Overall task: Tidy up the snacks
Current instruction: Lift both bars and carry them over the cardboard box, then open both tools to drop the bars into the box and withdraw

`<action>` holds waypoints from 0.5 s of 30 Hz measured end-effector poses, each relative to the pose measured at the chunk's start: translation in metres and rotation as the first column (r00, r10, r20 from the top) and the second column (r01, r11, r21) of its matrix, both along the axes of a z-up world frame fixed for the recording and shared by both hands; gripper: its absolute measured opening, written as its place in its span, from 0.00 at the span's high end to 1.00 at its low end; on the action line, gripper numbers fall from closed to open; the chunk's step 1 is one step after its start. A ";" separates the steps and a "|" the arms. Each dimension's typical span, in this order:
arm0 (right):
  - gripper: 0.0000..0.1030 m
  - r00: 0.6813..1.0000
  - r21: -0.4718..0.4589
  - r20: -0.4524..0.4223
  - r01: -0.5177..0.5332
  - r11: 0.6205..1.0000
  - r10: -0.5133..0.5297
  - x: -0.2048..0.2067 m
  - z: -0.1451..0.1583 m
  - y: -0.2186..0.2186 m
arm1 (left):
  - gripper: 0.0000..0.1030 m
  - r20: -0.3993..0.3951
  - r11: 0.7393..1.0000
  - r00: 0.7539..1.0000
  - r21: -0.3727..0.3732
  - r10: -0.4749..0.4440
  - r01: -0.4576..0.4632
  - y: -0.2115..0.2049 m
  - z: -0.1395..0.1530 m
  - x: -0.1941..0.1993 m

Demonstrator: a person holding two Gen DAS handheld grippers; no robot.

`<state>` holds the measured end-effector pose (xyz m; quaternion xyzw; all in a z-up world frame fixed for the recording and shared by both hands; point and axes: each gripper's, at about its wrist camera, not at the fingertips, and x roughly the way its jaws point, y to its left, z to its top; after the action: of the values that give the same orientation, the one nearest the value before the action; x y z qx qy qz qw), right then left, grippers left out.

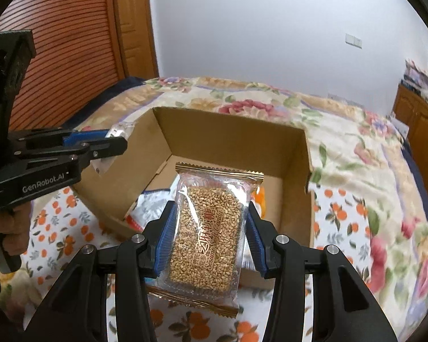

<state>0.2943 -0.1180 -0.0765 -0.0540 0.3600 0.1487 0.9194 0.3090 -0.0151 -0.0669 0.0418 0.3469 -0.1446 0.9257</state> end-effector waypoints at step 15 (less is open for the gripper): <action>0.55 0.999 0.042 -0.038 -0.010 0.999 0.011 0.051 -0.019 0.022 | 0.81 -0.091 1.000 0.996 -0.005 -0.005 0.005 0.001 -0.039 0.033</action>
<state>0.3457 -0.0960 -0.0959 -0.0338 0.3742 0.1621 0.9125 0.3416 -0.0140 -0.1058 0.0340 0.3884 -0.1495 0.9086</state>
